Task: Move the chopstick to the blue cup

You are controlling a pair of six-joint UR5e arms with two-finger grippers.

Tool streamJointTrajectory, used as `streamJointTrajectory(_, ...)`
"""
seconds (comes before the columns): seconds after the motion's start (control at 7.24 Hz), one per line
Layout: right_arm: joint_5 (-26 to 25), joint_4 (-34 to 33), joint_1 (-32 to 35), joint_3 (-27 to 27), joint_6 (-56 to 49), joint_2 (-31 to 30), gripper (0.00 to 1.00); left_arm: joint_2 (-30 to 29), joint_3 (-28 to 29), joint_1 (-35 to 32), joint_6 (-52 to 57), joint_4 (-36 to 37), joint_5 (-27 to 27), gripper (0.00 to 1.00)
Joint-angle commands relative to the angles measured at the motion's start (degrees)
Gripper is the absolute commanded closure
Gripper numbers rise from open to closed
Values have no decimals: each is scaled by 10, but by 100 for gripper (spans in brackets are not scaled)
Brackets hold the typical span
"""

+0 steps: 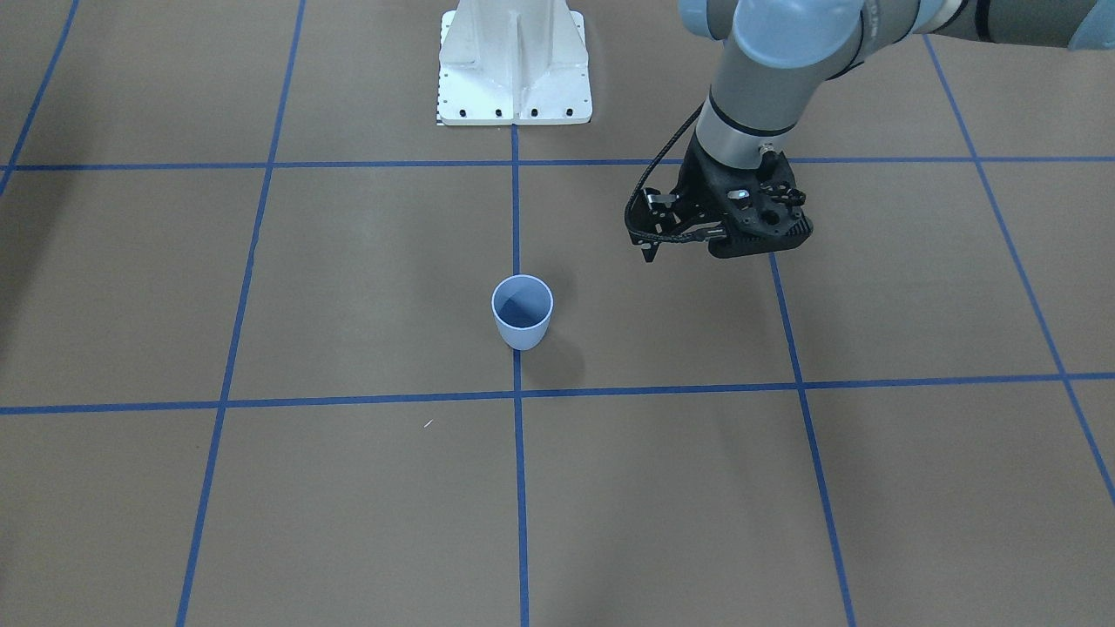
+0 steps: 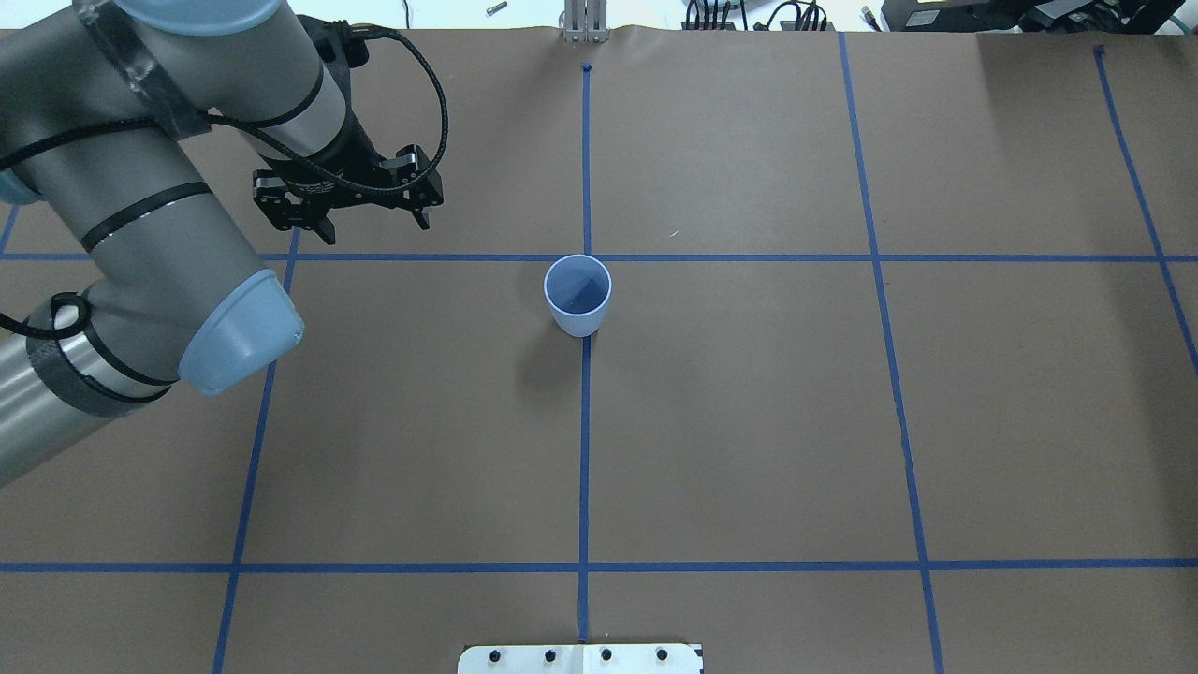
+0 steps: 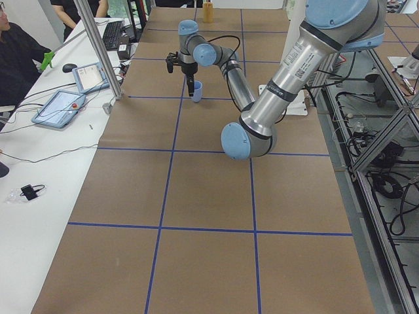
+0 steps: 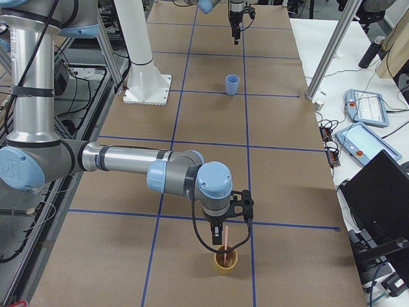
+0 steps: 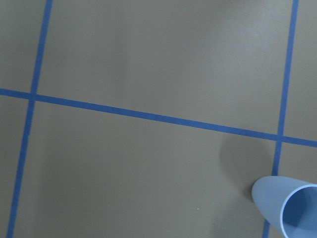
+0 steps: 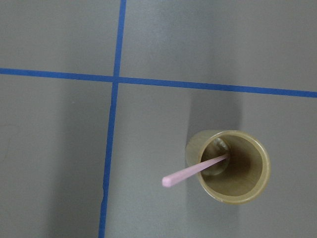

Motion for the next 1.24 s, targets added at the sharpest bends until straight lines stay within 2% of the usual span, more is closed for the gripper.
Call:
streamJointTrajectory(0.0, 3, -4, 6, -17, 116, 25, 0, 12, -14, -13, 3, 2, 0, 1)
streamJointTrajectory(0.28, 3, -1, 6, -18, 291, 41, 0, 17, -19, -14, 3, 2, 0, 1)
streamJointTrajectory(0.69, 1, 7, 5, -79, 472, 73, 0, 16, -30, -19, 8, 6, 0, 1)
streamJointTrajectory(0.97, -1, 48, 1, -134, 563, 92, 0, 17, -28, -20, 36, 15, 0, 1)
streamJointTrajectory(1.1, 0, 98, -2, -164, 619, 93, 0, 17, -28, -23, 48, 14, 0, 1)
